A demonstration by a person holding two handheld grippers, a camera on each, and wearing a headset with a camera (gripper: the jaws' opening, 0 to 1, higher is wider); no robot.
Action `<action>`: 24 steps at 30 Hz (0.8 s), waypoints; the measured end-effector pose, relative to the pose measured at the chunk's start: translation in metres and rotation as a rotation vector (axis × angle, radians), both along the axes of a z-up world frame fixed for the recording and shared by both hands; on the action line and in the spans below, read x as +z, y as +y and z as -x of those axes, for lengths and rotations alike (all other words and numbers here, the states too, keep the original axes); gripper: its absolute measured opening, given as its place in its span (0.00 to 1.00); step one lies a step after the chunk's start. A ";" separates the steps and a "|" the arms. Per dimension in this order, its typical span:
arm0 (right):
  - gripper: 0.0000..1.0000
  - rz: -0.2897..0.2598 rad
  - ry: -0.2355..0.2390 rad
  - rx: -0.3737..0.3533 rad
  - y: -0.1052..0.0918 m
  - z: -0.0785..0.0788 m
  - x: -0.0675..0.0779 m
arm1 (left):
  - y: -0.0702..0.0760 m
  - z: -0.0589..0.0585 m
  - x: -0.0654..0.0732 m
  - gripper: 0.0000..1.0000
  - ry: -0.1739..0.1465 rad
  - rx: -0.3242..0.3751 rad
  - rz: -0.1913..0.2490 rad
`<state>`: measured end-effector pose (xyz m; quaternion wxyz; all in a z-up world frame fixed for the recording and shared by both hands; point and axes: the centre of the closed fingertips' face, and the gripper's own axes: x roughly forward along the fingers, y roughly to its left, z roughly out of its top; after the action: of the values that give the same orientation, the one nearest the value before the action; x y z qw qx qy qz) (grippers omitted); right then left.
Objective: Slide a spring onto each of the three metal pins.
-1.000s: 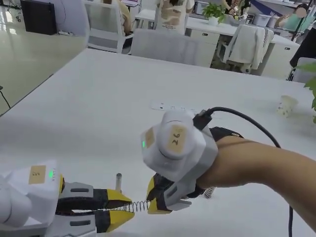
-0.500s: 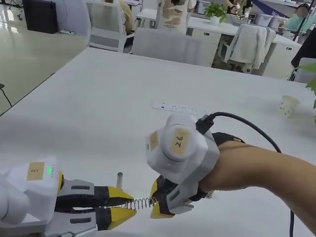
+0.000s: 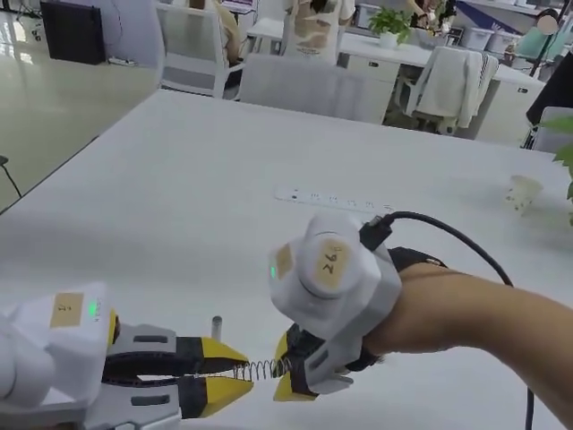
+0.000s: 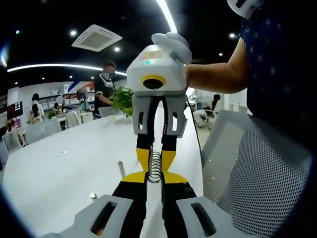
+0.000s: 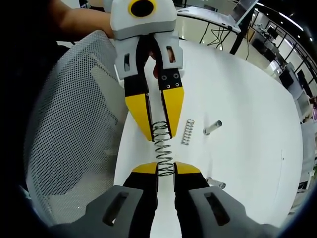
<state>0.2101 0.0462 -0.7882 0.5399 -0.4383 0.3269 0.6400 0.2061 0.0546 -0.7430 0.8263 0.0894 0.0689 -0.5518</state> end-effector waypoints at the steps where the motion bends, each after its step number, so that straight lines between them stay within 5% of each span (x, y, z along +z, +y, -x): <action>1: 0.09 -0.002 0.000 -0.001 0.000 0.000 0.000 | 0.000 0.000 0.000 0.02 0.001 0.000 0.000; 24: 0.09 -0.061 0.000 0.018 0.018 0.012 0.028 | 0.003 0.002 -0.012 0.02 0.021 -0.005 -0.030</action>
<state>0.1979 0.0645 -0.7606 0.5471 -0.4244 0.3032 0.6547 0.2038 0.0581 -0.7553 0.8227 0.0961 0.0857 -0.5537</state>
